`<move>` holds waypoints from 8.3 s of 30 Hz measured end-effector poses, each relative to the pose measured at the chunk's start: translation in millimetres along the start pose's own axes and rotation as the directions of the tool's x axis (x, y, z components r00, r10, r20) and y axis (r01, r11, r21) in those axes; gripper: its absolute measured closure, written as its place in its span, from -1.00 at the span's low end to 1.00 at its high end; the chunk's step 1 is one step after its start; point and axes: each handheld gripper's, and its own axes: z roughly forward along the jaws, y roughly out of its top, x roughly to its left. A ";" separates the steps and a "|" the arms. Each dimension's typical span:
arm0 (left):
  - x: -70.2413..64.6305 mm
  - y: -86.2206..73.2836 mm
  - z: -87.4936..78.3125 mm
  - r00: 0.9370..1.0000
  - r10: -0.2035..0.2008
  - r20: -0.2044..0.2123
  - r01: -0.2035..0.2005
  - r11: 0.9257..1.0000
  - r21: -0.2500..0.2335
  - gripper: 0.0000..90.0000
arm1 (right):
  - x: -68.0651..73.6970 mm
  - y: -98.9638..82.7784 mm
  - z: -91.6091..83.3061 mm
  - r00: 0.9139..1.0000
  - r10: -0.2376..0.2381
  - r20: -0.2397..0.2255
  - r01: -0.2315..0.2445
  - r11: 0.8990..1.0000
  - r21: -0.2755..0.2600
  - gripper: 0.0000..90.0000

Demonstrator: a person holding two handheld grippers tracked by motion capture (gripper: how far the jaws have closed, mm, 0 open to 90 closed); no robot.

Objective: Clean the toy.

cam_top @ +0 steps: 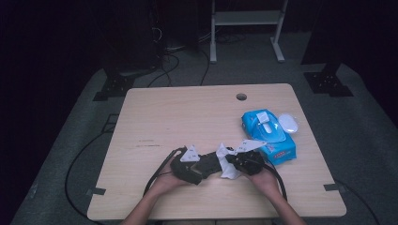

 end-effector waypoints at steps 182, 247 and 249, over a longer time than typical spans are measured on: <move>-5.4 3.5 0.3 0.997 0.071 -0.042 -0.070 0.997 0.041 -0.47 | -13.7 -2.7 -5.4 0.999 0.019 0.028 -0.019 1.000 0.005 0.94; -20.4 11.0 7.7 0.994 0.111 0.018 -0.111 0.994 0.018 -0.47 | 20.8 14.9 17.7 0.998 -0.051 -0.041 0.050 0.999 -0.011 0.94; -17.7 10.7 6.6 0.995 0.101 0.016 -0.101 0.995 0.023 -0.48 | 8.4 11.5 12.4 0.999 -0.046 0.009 0.046 0.999 -0.012 0.94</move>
